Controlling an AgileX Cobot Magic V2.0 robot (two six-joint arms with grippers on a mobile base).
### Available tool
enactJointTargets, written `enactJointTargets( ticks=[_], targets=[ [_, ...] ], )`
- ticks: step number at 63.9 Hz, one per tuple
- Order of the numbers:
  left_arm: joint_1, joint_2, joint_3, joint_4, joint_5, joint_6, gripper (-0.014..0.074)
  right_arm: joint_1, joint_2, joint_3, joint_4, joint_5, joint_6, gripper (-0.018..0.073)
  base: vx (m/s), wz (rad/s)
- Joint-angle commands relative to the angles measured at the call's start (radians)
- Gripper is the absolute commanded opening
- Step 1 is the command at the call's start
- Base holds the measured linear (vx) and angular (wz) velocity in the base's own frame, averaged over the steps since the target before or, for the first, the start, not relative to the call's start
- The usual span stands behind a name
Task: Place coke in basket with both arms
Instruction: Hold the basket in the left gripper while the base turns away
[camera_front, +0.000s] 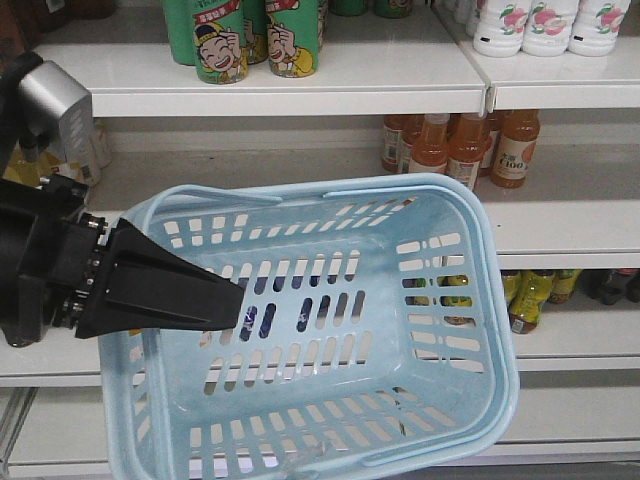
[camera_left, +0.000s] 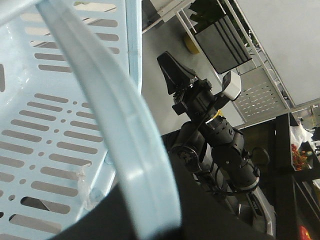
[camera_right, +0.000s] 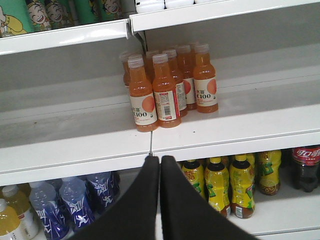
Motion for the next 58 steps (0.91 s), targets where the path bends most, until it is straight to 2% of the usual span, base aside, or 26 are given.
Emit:
enactJointTargets(
  ticks=[1, 33, 58],
  targets=[
    [-0.004, -0.024, -0.026, -0.099, 0.003, 0.002, -0.0008, -0.004, -0.018, 0.015, -0.005, -0.077, -0.002, -0.0005, 0.0, -0.02],
    [-0.004, -0.023, -0.026, -0.099, 0.003, 0.002, -0.0008, -0.004, -0.018, 0.015, -0.005, -0.076, -0.002, -0.0005, -0.02, -0.1],
    [-0.004, -0.023, -0.026, -0.099, 0.003, 0.002, -0.0007, -0.004, -0.018, 0.015, -0.005, -0.076, -0.002, -0.0005, -0.02, -0.35]
  ],
)
